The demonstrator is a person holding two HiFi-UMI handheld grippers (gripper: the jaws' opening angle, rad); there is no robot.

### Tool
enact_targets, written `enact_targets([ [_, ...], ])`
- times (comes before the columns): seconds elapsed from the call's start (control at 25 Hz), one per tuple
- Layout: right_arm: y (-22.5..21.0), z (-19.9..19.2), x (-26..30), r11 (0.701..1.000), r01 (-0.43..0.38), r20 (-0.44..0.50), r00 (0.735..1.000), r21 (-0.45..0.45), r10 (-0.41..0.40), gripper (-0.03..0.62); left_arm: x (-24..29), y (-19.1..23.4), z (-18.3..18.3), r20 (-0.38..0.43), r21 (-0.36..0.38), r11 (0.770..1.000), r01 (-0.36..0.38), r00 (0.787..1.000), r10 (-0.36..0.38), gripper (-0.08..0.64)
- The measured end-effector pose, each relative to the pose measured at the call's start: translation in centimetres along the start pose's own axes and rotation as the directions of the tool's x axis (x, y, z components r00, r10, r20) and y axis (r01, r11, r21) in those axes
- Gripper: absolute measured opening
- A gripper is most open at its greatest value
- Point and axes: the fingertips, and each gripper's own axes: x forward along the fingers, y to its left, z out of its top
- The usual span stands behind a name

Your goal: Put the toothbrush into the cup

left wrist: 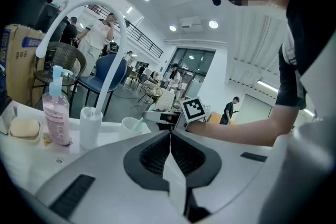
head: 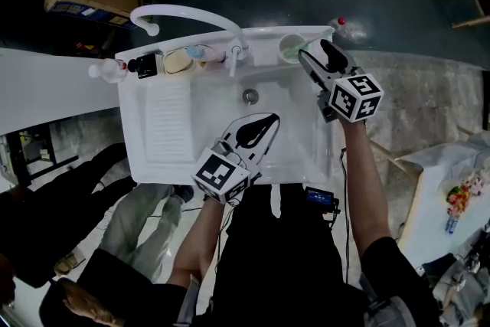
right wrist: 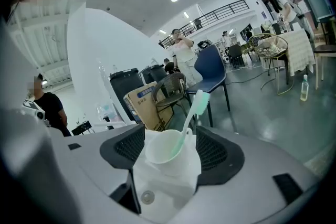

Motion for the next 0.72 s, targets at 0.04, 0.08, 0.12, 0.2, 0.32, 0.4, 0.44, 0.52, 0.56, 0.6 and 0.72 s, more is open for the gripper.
enact_targets([
  [0.04,0.3,0.0,-0.3,1.0,0.0,0.001,1.0,-0.007,0.001,0.299,-0.2,-0.2,-0.1,0.002,0.003,1.0,0.0,1.0,0.0,0.012],
  [0.08,0.6,0.1,-0.7,1.0,-0.002,0.004,1.0,-0.013,0.002,0.299,-0.3,-0.5,-0.1,0.001,0.007,1.0,0.0,1.0,0.0,0.012],
  [0.12,0.9,0.2,-1.1,1.0,-0.005,0.007,1.0,-0.019,0.005,0.299,-0.5,-0.8,-0.2,-0.002,0.008,1.0,0.001,1.0,-0.001,0.012],
  [0.2,1.7,0.3,-1.9,1.0,-0.01,0.013,1.0,-0.028,0.01,0.299,-1.0,-1.3,-0.2,-0.009,0.003,1.0,-0.002,1.0,0.002,0.012],
  [0.32,3.1,0.4,-3.1,0.998,-0.027,0.012,1.0,-0.054,0.027,0.299,-1.7,-1.9,-0.2,-0.005,0.001,1.0,-0.014,1.0,0.014,0.012],
  [0.4,4.4,0.6,-4.2,0.996,-0.041,0.015,0.999,-0.077,0.042,0.299,-2.1,-2.4,-0.2,0.003,0.007,1.0,-0.022,1.0,0.022,0.012],
  [0.44,5.1,0.7,-4.9,0.995,-0.048,0.019,0.999,-0.085,0.05,0.299,-2.4,-2.7,-0.1,0.009,0.008,1.0,-0.026,1.0,0.026,0.012],
  [0.52,6.6,0.8,-6.2,0.993,-0.064,0.029,0.997,-0.097,0.067,0.299,-3.0,-3.3,0.1,0.022,0.006,0.999,-0.035,0.999,0.035,0.012],
  [0.56,7.4,0.7,-6.8,0.992,-0.072,0.031,0.997,-0.105,0.076,0.299,-3.2,-3.5,0.2,0.028,0.005,0.999,-0.039,0.999,0.039,0.012],
  [0.6,8.2,0.7,-7.4,0.99,-0.08,0.032,0.996,-0.115,0.084,0.299,-3.5,-3.7,0.2,0.034,0.005,0.999,-0.043,0.998,0.043,0.012],
  [0.72,10.4,0.9,-9.3,0.983,-0.097,0.034,0.994,-0.156,0.103,0.299,-4.1,-4.5,0.5,0.044,0.018,0.999,-0.05,0.998,0.049,0.012],
])
